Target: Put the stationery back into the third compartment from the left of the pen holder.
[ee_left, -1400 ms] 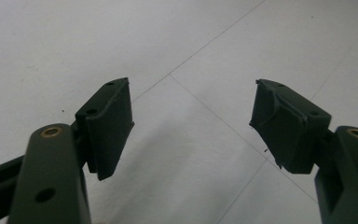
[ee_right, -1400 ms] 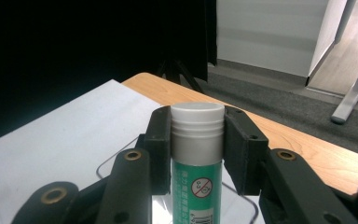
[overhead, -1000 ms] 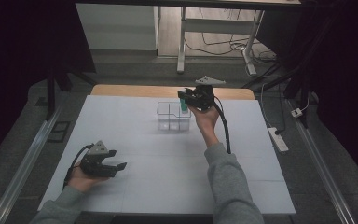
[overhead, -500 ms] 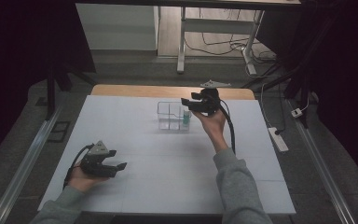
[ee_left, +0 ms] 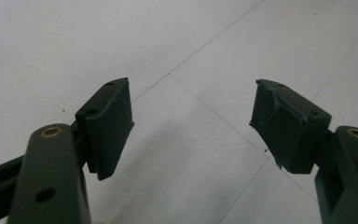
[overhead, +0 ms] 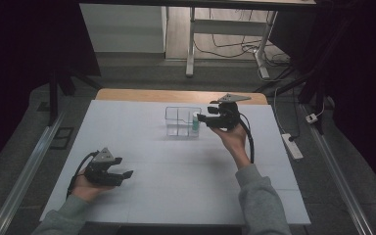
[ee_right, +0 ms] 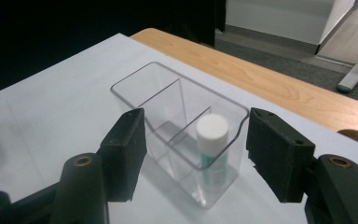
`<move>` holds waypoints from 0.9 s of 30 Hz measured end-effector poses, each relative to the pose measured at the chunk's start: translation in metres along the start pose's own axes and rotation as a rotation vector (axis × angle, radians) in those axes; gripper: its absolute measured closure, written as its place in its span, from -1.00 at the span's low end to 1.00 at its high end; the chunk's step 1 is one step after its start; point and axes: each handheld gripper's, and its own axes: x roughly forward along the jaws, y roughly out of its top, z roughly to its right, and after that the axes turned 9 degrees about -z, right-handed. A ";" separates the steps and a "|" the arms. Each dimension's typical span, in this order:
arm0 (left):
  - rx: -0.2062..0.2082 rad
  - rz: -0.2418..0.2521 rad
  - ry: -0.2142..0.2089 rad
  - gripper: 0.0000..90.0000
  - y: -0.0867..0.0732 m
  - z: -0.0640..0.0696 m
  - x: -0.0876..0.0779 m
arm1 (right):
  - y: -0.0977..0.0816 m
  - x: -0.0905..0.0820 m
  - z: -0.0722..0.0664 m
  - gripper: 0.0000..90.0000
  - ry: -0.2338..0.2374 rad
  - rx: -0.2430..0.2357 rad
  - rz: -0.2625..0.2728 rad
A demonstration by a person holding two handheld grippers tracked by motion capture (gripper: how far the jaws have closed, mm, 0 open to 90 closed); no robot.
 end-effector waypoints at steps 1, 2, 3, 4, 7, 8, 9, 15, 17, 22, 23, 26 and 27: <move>0.000 0.001 -0.001 -0.36 0.000 0.000 0.000 | -0.002 -0.002 -0.001 -0.18 0.005 -0.002 -0.003; 0.001 -0.001 -0.001 -0.36 0.000 0.000 0.000 | -0.004 -0.004 -0.002 -0.18 0.007 -0.005 -0.010; 0.001 -0.001 -0.001 -0.36 0.000 0.000 0.000 | -0.006 -0.006 -0.004 -0.18 0.008 -0.007 -0.020; 0.001 0.000 -0.002 -0.36 0.000 -0.001 0.000 | -0.008 -0.008 -0.005 -0.19 0.013 -0.010 -0.024; -0.001 0.002 0.000 -0.36 0.000 0.000 -0.001 | -0.015 -0.016 -0.009 -0.20 0.012 -0.027 -0.048; -0.001 0.002 0.000 -0.36 0.000 0.000 -0.001 | -0.018 -0.018 -0.010 -0.20 0.014 -0.027 -0.052; 0.000 0.002 -0.001 -0.36 0.000 0.000 -0.001 | -0.020 -0.021 -0.011 -0.20 0.015 -0.029 -0.059; -0.003 0.002 0.002 -0.36 0.000 0.000 -0.001 | -0.038 -0.038 -0.015 -0.23 0.019 -0.044 -0.092; 0.000 0.006 0.003 -0.36 0.000 0.000 -0.002 | -0.045 -0.042 -0.017 -0.24 0.018 -0.046 -0.098; -0.010 0.016 0.002 -0.36 -0.001 -0.001 -0.003 | -0.063 -0.057 -0.020 -0.25 0.014 -0.055 -0.103; -0.013 0.018 0.001 -0.36 -0.001 -0.001 -0.003 | -0.067 -0.059 -0.021 -0.25 0.012 -0.053 -0.105; -0.014 0.018 0.000 -0.36 0.000 -0.001 -0.002 | -0.077 -0.066 -0.021 -0.26 0.007 -0.045 -0.109; -0.014 0.017 0.001 -0.36 0.000 -0.001 -0.002 | -0.081 -0.069 -0.021 -0.26 0.007 -0.045 -0.112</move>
